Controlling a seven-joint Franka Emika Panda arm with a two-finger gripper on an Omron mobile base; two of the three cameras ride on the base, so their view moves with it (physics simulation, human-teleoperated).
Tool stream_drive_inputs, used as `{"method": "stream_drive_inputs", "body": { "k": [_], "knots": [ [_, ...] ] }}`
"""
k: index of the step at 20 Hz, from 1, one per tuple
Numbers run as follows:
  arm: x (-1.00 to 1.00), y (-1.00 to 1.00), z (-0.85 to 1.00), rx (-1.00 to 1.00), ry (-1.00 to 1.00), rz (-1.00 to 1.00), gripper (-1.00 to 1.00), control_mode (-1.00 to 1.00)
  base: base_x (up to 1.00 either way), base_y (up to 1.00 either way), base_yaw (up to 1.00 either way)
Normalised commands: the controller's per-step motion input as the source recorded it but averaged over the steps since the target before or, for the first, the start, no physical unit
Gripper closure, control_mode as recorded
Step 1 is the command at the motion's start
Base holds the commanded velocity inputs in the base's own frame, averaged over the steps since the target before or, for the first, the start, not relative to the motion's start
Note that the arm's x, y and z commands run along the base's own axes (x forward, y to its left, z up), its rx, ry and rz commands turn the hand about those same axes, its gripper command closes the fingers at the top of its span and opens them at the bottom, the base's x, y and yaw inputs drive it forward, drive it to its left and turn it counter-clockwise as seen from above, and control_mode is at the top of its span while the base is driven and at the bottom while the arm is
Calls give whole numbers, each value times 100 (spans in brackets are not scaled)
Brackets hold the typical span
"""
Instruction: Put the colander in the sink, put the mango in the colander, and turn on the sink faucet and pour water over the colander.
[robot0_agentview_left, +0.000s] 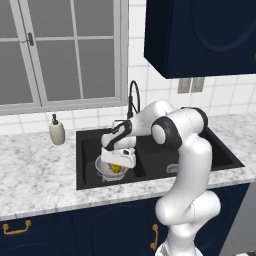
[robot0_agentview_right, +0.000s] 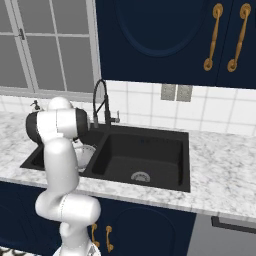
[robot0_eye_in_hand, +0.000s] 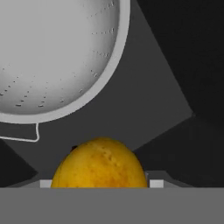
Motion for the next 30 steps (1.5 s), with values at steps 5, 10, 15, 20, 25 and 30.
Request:
{"method": "stream_drive_inputs", "body": {
  "k": [5,10,15,20,25,30],
  "knots": [
    [0,2,-32,-1,-1,-1,100,-100,0,0,0],
    [10,8,-17,-1,-6,-1,100,-100,0,0,0],
    [33,10,-13,0,-4,-2,100,-100,0,0,0],
    [57,0,0,0,0,-3,100,-100,0,0,0],
    [47,0,-15,0,0,-4,100,-100,0,0,0],
    [15,0,-42,0,0,-3,100,-100,0,0,0]
  ]
}}
